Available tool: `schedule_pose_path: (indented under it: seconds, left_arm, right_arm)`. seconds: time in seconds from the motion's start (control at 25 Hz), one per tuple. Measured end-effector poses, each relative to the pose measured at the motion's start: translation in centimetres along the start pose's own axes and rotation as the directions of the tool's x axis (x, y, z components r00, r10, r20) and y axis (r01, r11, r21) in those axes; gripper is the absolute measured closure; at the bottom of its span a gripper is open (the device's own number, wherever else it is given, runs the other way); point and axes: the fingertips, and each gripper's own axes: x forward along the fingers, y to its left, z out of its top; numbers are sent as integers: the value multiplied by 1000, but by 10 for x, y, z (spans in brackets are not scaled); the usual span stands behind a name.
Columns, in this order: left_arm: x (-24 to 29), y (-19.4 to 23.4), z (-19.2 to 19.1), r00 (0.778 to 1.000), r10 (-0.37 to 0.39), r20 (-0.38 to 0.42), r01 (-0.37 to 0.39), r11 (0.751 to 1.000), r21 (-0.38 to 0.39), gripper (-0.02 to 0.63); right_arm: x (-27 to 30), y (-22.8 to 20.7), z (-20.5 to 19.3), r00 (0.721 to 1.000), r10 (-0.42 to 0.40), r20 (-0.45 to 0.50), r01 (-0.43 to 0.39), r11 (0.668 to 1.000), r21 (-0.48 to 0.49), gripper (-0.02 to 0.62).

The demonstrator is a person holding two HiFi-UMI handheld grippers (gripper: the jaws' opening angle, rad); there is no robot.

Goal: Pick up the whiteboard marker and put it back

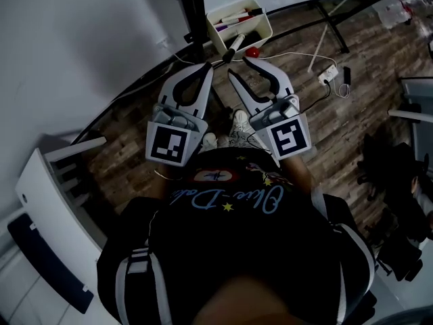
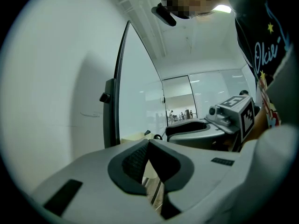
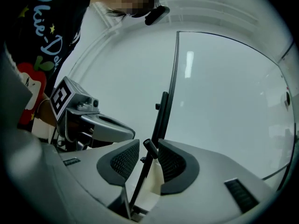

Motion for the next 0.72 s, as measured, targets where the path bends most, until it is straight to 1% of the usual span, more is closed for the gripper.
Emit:
schedule_pose_path:
  seconds: [0.12,0.32,0.48,0.72]
  left_arm:
    - [-1,4,-1,1000,22,-1,-22,1000,-14,609]
    - [-1,8,-3,1000,31,2,-31,999,-37,609]
    - [-2,9,-4,999,39,-7,-39,999,-35,609]
    - [-3,14,-6,999,52,-15,-52,998,-38,609]
  right_arm:
    - [4,0,-4,1000,3,-9,-3,1000,-18,462]
    - [14,-1,-6,1000,11,2,-11,999,-48,458]
    - [20,0,-12,1000,16,-15,-17,999,-39,456]
    - [28,-2,-13,1000,21,-14,-22,999,-44,456]
